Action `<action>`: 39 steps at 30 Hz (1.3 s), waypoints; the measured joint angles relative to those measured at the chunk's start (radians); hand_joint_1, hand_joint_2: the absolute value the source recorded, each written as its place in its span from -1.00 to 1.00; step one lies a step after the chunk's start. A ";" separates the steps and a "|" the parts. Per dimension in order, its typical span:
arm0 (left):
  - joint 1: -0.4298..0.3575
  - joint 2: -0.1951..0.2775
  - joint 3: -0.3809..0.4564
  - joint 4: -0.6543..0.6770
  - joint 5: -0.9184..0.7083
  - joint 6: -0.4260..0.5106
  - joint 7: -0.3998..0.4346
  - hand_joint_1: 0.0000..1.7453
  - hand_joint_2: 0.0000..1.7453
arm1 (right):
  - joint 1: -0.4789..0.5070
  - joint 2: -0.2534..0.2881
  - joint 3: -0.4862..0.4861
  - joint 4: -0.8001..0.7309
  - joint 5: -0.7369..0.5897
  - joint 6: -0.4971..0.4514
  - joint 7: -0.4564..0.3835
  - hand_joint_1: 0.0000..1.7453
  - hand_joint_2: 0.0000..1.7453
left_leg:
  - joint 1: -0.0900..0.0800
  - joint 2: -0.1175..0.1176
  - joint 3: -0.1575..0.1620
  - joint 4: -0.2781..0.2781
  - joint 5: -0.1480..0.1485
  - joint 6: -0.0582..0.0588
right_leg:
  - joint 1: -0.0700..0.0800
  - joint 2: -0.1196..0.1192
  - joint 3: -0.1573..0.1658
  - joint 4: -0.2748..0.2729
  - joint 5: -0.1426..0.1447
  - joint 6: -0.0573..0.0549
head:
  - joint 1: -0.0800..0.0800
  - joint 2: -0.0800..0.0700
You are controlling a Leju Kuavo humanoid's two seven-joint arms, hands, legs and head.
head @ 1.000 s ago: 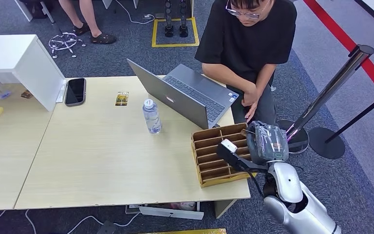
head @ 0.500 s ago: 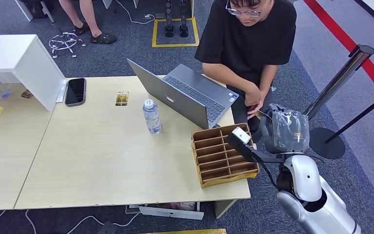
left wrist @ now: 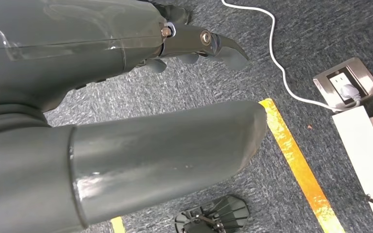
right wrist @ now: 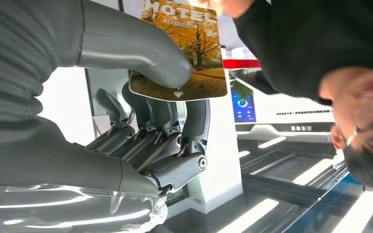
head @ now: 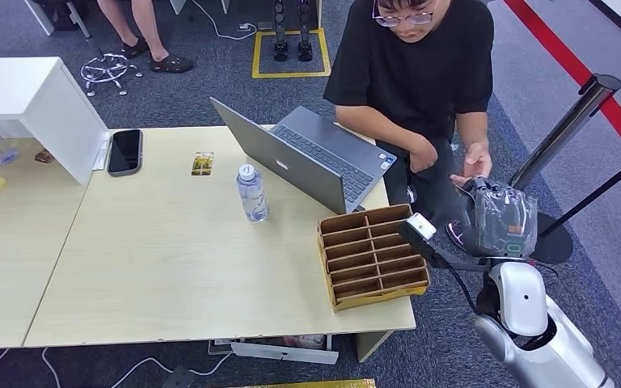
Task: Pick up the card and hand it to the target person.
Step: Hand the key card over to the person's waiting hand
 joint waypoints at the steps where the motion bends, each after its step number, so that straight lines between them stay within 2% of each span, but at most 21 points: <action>1: 0.000 0.000 0.000 0.000 -0.001 0.000 0.000 -1.00 -1.00 | 0.003 -0.001 -0.002 0.009 0.004 0.003 -0.002 0.66 1.00 | 0.000 0.000 0.000 0.000 0.000 0.000 | 0.000 0.000 0.000 0.000 0.000 0.000 | 0.000 0.000; 11: -0.003 0.000 0.000 0.000 -0.004 0.000 0.001 -1.00 -1.00 | 0.028 -0.002 -0.015 0.114 0.017 0.013 -0.010 0.69 1.00 | 0.000 0.000 0.000 0.000 0.000 0.000 | 0.000 0.000 0.000 0.000 0.000 0.000 | 0.000 0.000; 17: -0.004 0.000 0.000 0.000 -0.005 -0.001 0.002 -1.00 -1.00 | 0.034 -0.002 -0.016 0.165 0.017 0.012 -0.016 0.64 1.00 | 0.000 0.000 0.000 0.000 0.000 0.000 | 0.000 0.000 0.000 0.000 0.000 0.000 | 0.000 0.000; 19: -0.004 0.000 0.000 0.000 -0.006 -0.001 0.003 -1.00 -1.00 | 0.035 -0.002 -0.016 0.179 0.021 0.013 -0.019 0.49 1.00 | 0.000 0.000 0.000 0.000 0.000 0.000 | 0.000 0.000 0.000 0.000 0.000 0.000 | 0.000 0.000; 23: -0.004 0.000 0.000 0.000 -0.007 -0.001 0.007 -1.00 -1.00 | 0.037 -0.002 -0.014 0.202 0.030 0.022 -0.022 -0.91 1.00 | 0.000 0.000 0.000 0.000 0.000 0.000 | 0.000 0.000 0.000 0.000 0.000 0.000 | 0.000 0.000; 24: -0.004 0.000 0.000 0.000 -0.007 -0.001 0.007 -1.00 -1.00 | 0.038 -0.002 -0.013 0.208 0.031 0.026 -0.023 -1.00 1.00 | 0.000 0.000 0.000 0.000 0.000 0.000 | 0.000 0.000 0.000 0.000 0.000 0.000 | 0.000 0.000; 34: -0.004 0.000 0.000 0.000 -0.016 -0.003 0.007 -1.00 -1.00 | 0.041 0.004 -0.008 0.257 0.004 0.055 -0.017 -1.00 1.00 | 0.000 0.000 0.000 0.000 0.000 0.000 | 0.000 0.000 0.000 0.000 0.000 0.000 | 0.000 0.000; 39: -0.004 0.000 0.001 0.000 -0.018 -0.002 0.007 -1.00 -1.00 | 0.044 0.011 -0.012 0.268 -0.038 -0.015 -0.006 -1.00 1.00 | 0.000 0.000 0.000 0.000 0.000 0.000 | 0.000 0.000 0.000 0.000 0.000 0.000 | 0.000 0.000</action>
